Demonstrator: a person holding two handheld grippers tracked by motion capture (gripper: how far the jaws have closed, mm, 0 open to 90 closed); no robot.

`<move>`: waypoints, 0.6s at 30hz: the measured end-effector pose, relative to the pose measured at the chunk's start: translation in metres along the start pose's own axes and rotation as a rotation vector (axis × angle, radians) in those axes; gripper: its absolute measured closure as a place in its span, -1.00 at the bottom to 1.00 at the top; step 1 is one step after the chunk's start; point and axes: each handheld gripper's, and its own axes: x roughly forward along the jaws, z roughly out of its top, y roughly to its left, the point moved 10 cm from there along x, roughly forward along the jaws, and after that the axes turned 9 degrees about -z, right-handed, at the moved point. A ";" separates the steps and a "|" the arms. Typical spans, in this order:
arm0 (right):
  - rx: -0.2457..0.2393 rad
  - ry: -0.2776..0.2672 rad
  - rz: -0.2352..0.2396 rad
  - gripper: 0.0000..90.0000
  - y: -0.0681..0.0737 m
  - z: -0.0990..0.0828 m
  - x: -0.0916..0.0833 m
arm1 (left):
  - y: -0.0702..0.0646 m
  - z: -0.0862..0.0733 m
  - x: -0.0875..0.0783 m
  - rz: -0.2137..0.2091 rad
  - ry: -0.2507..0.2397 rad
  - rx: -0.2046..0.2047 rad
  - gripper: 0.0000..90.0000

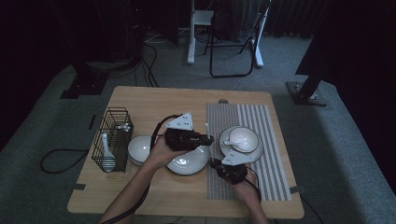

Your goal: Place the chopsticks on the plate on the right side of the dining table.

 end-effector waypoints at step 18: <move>0.020 -0.003 -0.002 0.93 0.001 0.001 -0.002 | 0.003 -0.013 0.012 -0.013 -0.021 -0.017 0.75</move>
